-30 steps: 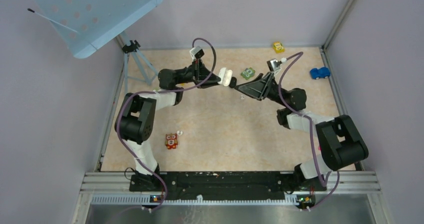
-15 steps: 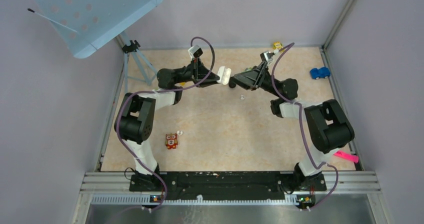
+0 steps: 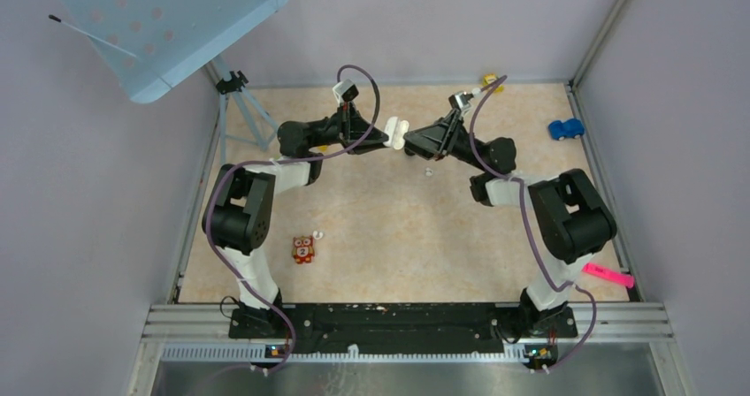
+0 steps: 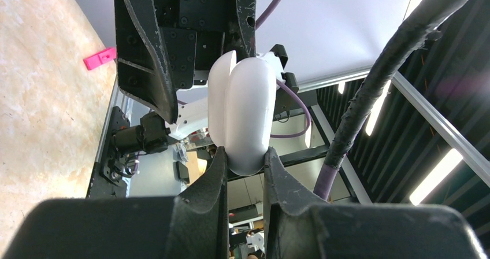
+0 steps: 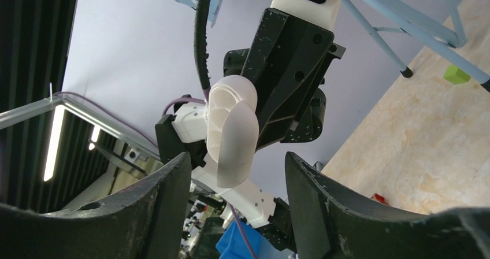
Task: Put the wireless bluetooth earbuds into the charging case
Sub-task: Pass from the left arm to the right
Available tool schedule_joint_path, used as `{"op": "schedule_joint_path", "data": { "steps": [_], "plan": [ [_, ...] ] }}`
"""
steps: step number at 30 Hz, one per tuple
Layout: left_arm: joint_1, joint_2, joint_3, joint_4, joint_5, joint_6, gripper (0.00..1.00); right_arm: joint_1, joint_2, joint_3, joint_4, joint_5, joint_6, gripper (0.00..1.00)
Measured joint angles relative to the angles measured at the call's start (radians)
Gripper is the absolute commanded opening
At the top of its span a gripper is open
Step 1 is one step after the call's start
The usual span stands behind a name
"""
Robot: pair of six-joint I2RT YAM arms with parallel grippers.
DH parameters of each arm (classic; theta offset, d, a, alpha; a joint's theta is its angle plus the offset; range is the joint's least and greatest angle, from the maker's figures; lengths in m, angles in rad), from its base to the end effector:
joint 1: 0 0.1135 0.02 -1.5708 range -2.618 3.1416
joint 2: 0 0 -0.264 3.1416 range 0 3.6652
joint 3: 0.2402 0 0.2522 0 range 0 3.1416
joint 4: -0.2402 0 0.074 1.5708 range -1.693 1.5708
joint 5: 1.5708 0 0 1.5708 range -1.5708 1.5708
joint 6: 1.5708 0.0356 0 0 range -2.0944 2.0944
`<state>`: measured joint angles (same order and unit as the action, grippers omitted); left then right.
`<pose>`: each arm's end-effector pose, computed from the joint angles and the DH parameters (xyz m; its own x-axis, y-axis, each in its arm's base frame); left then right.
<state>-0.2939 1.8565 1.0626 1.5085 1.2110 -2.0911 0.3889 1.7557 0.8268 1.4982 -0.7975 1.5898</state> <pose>0.3486 -0.1403 0.2909 -0.9874 -0.0203 -0.1567 0.1571 -0.2304 -0.9603 0.3110 0.1550 0.2660 -0.8319 0.4138 -0.3697 -0.4831 -0.2123 0.8495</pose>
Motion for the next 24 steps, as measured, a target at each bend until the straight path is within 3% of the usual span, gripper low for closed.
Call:
{"op": "schedule_joint_path", "data": {
  "steps": [6,24],
  "plan": [
    [0.000,0.000,0.000,0.000,0.000,0.000,0.00,0.002,0.000,0.000,0.000,0.013,0.000,0.49],
    [0.002,0.000,0.000,0.000,0.000,0.000,0.00,0.002,0.024,0.040,0.001,0.029,0.010,0.39]
  ]
}}
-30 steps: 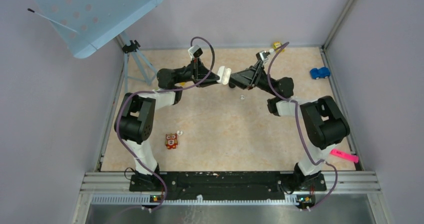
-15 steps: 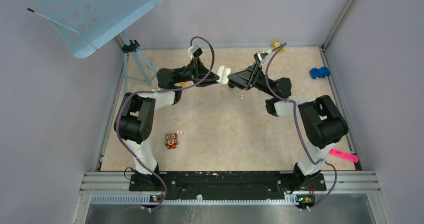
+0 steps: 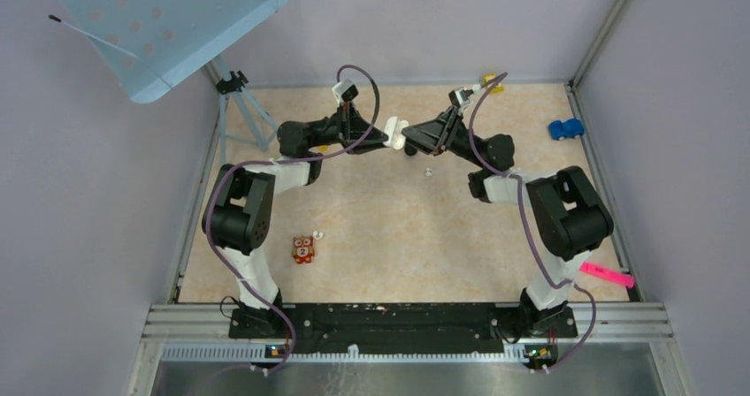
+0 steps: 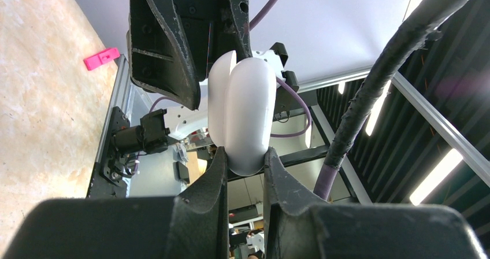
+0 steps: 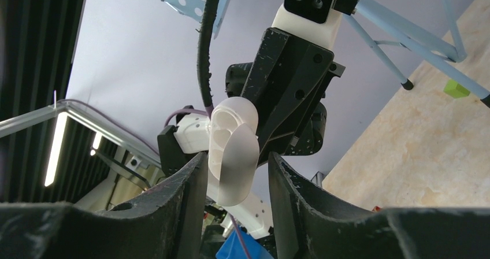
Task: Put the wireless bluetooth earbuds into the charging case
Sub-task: Pass from the left arm to the right
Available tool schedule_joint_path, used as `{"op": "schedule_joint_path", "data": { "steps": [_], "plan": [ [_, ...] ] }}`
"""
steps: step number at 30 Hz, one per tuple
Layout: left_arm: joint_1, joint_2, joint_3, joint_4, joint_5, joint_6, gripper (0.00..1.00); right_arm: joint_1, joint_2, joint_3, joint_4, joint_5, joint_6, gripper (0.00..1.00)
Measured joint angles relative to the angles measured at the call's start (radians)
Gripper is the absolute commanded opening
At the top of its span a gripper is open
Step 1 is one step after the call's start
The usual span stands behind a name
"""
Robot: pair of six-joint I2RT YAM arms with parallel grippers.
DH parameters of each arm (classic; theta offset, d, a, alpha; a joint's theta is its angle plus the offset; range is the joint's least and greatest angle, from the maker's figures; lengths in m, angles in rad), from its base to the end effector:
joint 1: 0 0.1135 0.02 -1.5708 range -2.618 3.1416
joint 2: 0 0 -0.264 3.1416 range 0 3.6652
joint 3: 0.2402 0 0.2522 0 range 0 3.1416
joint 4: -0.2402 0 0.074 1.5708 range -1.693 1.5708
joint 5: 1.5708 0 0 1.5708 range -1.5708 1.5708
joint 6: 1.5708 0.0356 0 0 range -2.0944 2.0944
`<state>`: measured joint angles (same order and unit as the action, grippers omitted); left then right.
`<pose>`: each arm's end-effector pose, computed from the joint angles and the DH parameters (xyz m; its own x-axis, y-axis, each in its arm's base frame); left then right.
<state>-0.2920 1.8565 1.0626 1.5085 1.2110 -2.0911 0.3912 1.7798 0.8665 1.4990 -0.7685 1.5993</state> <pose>0.3488 -0.1397 0.2909 -0.9874 -0.0222 -0.1567 0.1575 -0.2301 -0.9603 0.3187 0.1582 0.2696 -0.8238 0.4376 -0.3603 -0.4877 -0.2233 0.8439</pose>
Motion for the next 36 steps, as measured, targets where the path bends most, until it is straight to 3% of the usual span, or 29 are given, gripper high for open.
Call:
{"op": "schedule_joint_path", "data": {
  "steps": [7,31,36],
  "plan": [
    [0.005,0.000,0.000,0.000,0.000,0.000,0.00,0.002,0.001,0.000,0.000,0.000,0.002,0.33],
    [0.011,-0.003,0.000,0.002,0.005,0.000,0.00,0.015,0.002,0.009,0.000,-0.033,0.035,0.35],
    [0.011,-0.011,0.000,0.003,0.006,0.000,0.00,0.015,0.002,0.020,0.001,-0.039,0.045,0.30]
  ]
}}
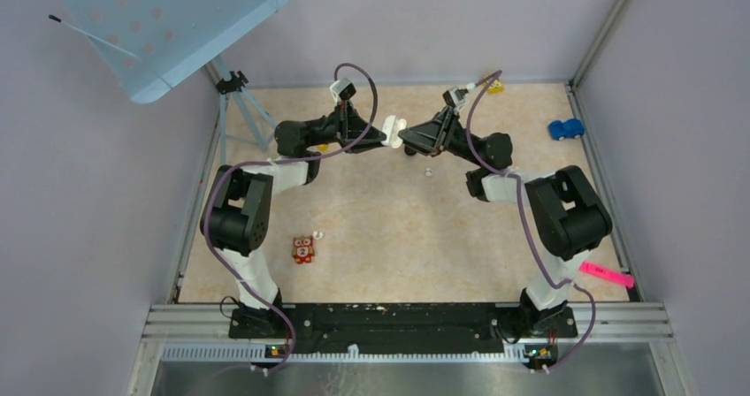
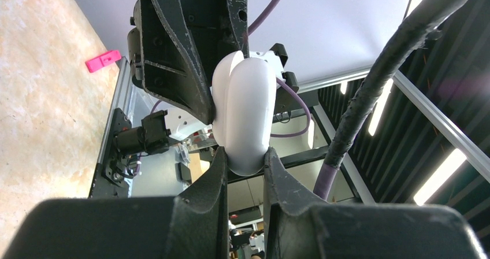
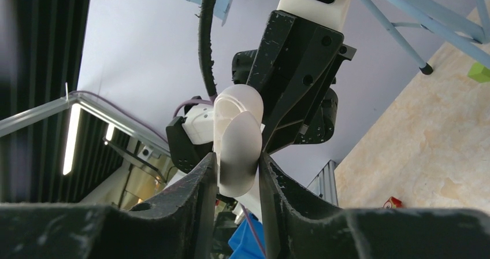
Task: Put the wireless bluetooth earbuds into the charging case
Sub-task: Pass from the left arm to the right
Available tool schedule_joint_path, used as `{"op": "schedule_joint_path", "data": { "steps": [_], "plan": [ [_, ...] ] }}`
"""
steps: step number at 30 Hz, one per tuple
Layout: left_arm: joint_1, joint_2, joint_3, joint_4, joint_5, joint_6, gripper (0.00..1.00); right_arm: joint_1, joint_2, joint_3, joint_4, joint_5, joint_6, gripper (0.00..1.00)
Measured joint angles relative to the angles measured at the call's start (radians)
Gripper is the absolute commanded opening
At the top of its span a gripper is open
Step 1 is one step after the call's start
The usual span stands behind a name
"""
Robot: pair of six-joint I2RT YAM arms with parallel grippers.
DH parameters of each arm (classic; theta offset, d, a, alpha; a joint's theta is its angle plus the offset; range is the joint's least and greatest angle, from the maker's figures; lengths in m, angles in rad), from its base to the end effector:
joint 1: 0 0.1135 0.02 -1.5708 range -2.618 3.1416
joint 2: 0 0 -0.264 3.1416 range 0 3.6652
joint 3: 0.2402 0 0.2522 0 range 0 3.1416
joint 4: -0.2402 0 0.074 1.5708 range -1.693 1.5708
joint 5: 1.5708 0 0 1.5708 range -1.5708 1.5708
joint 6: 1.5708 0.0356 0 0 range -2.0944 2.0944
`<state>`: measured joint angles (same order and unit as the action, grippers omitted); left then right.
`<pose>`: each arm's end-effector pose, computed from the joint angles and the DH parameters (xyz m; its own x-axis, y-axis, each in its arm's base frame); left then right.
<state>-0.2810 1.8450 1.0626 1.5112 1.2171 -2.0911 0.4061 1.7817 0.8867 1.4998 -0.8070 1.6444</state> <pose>0.3481 -0.1352 0.2950 -0.9848 -0.0285 -0.1712 0.1732 -0.2292 -0.9578 0.3173 0.1644 0.2741 -0.8552 0.3831 -0.3490 -0.4607 -0.2535 0.8506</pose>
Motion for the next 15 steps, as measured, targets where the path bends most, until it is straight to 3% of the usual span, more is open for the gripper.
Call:
{"op": "schedule_joint_path", "data": {
  "steps": [10,15],
  "plan": [
    [0.001,-0.002,0.000,0.000,0.006,0.000,0.00,0.002,0.013,0.000,0.000,0.000,0.017,0.17],
    [0.002,-0.002,0.000,0.000,0.006,0.000,0.21,0.002,0.013,0.000,0.000,0.000,0.017,0.14]
  ]
}}
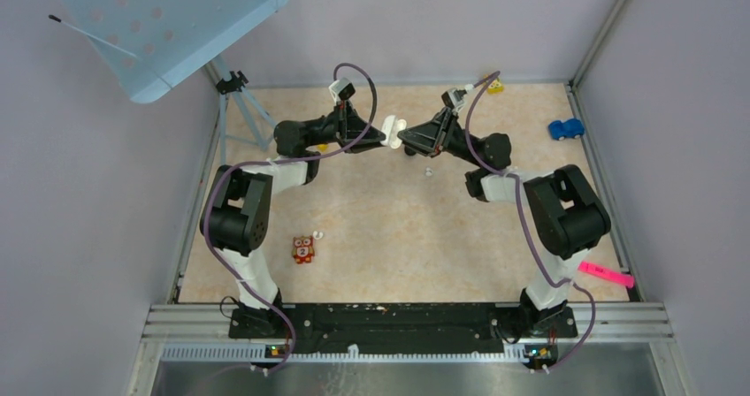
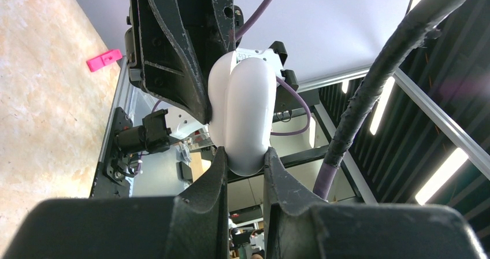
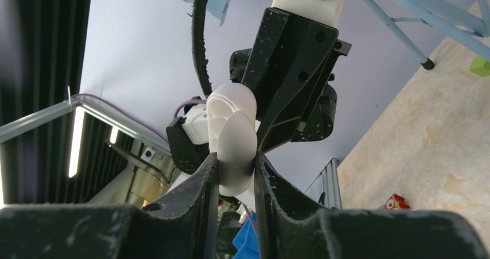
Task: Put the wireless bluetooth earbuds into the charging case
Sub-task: Pass from the left arm to the right
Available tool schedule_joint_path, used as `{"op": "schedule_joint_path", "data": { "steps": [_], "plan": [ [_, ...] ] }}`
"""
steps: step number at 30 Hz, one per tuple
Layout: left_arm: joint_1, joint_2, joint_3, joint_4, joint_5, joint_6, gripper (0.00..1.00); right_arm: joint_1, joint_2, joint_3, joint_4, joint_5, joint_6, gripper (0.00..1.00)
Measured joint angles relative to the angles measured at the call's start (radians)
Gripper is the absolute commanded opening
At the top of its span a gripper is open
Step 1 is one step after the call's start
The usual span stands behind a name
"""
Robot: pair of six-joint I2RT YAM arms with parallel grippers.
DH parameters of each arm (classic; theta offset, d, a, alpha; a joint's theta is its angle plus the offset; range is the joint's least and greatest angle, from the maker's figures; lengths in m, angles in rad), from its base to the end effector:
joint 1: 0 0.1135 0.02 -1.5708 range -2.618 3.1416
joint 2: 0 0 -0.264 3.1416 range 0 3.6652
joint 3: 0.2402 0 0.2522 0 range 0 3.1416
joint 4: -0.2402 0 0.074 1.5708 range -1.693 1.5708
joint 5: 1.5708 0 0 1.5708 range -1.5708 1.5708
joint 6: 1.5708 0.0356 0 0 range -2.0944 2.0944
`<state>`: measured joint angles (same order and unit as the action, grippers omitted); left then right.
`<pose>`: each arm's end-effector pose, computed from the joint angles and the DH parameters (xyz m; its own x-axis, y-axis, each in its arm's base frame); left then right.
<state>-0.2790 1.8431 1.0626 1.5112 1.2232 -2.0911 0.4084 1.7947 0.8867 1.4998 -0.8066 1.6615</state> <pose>0.3478 -0.1345 0.2955 -0.9844 -0.0254 -0.1742 0.1754 -0.2264 -0.9581 0.3188 0.1660 0.2698 -0.8677 0.3754 -0.3259 -0.4352 -0.2566 0.8630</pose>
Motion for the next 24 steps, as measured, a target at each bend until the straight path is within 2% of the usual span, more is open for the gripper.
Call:
{"op": "schedule_joint_path", "data": {
  "steps": [5,13,15,16,21,24],
  "plan": [
    [0.000,0.000,0.000,0.001,0.001,0.000,0.44,0.001,0.000,0.000,0.000,0.000,0.001,0.12],
    [0.000,-0.002,0.000,0.000,0.006,0.000,0.71,0.002,0.000,-0.002,0.000,-0.004,0.001,0.08],
    [0.002,-0.010,-0.005,0.000,0.011,0.000,0.95,0.002,0.000,-0.002,0.000,-0.004,0.001,0.08],
    [0.005,-0.018,-0.012,0.000,0.013,-0.002,0.98,0.002,0.000,-0.003,0.000,-0.005,0.001,0.07],
    [0.035,-0.097,-0.067,-0.005,0.042,0.011,0.99,0.002,0.000,-0.019,0.002,-0.008,0.000,0.07],
    [0.074,-0.204,-0.122,-0.048,0.077,0.094,0.99,0.002,0.000,-0.044,0.001,-0.013,0.001,0.06]
  ]
}}
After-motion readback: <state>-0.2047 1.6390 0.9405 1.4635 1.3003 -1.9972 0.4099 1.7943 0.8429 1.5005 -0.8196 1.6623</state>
